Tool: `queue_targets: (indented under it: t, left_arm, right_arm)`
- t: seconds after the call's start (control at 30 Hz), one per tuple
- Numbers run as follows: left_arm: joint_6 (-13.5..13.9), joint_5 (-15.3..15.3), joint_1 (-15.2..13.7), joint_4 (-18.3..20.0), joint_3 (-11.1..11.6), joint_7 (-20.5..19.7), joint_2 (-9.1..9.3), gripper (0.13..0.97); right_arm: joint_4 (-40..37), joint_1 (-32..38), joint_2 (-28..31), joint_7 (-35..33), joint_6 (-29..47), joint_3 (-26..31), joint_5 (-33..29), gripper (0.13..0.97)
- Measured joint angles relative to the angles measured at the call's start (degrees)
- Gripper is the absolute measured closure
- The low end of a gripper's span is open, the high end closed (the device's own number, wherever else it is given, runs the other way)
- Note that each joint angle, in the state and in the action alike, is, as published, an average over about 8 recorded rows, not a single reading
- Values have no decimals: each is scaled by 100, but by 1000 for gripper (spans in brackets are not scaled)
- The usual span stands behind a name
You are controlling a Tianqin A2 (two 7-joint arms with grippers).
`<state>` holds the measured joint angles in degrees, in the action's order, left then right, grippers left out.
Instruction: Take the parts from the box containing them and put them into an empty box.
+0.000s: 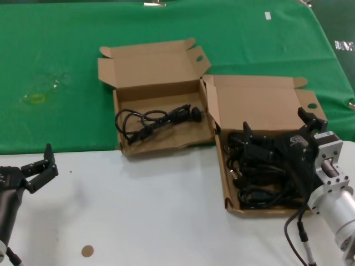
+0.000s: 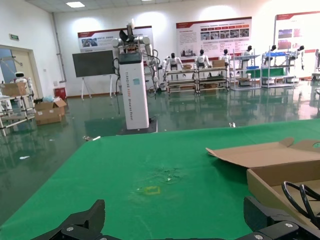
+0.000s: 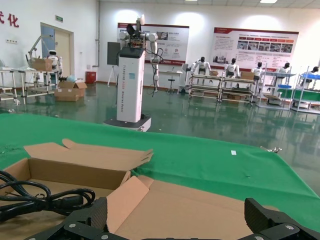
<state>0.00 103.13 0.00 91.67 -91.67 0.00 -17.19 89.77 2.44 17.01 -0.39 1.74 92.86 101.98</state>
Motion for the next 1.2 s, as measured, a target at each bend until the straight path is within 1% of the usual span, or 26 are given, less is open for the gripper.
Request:
queue_targets:
  t: [1.2]
  left_arm:
    - [0, 0, 0, 0, 0, 0, 0, 132]
  right_arm:
    - [0, 0, 0, 0, 0, 0, 0, 129]
